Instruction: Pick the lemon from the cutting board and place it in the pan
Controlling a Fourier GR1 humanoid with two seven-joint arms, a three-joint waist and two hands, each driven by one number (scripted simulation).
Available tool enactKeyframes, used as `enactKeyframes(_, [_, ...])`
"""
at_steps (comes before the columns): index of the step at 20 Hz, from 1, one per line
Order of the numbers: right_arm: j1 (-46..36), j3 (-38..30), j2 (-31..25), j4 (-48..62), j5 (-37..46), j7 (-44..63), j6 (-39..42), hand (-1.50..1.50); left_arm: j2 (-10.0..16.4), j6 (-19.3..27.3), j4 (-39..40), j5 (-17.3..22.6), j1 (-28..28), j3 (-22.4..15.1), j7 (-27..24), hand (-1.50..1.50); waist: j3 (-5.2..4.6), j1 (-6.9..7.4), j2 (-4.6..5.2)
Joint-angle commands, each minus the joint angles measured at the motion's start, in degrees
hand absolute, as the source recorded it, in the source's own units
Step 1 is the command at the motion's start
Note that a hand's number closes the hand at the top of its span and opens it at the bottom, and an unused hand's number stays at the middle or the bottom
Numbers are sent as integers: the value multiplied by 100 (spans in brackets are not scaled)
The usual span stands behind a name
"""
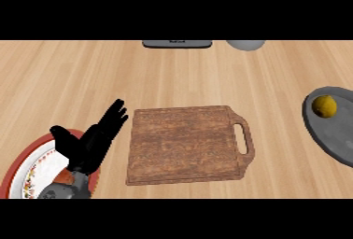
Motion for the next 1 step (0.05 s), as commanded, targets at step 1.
enactKeyframes(1, [462, 13, 33, 2, 50, -854, 694, -150, 6, 51, -362, 30, 204, -14, 162, 0, 4, -9, -22])
